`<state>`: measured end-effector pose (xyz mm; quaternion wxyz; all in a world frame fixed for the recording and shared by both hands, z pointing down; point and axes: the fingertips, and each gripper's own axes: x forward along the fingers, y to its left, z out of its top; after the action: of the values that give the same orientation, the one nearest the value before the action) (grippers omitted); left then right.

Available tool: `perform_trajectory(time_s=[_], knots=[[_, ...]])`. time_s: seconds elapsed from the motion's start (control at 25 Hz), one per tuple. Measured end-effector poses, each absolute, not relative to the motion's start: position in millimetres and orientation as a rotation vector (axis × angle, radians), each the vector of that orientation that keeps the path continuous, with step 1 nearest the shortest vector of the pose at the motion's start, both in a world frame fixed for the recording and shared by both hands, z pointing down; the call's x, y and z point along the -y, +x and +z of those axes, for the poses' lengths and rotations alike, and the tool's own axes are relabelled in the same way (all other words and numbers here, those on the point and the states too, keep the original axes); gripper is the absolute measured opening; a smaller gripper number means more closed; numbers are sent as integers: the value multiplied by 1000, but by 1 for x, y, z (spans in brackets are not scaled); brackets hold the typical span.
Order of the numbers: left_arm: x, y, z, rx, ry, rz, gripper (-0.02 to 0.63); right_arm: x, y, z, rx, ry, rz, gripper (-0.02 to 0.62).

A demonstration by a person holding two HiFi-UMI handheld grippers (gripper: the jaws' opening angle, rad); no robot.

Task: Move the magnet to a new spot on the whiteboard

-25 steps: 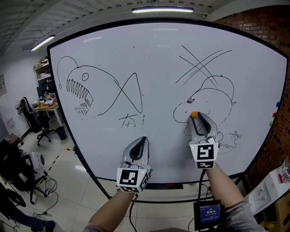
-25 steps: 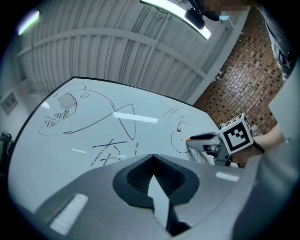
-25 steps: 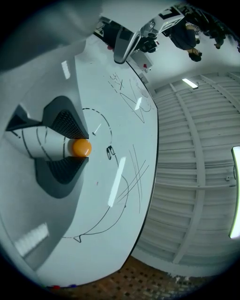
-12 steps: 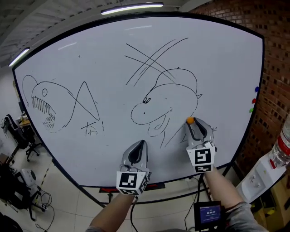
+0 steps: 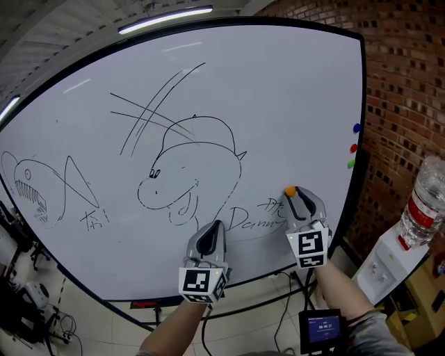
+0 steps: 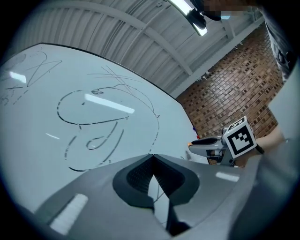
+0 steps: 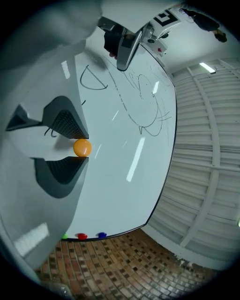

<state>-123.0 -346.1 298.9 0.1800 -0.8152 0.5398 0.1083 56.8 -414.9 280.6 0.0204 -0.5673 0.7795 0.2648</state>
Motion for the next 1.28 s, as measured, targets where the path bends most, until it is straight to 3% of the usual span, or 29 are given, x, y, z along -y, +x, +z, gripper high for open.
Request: perform_trajectory(time_s=[0.68, 1.28], knots=[[410, 39, 311, -1394, -2390, 291, 1, 482, 271, 324, -2307, -2018, 604, 126], [428, 74, 310, -1398, -2355, 271, 2, 517, 294, 340, -2368, -1920, 500, 127]])
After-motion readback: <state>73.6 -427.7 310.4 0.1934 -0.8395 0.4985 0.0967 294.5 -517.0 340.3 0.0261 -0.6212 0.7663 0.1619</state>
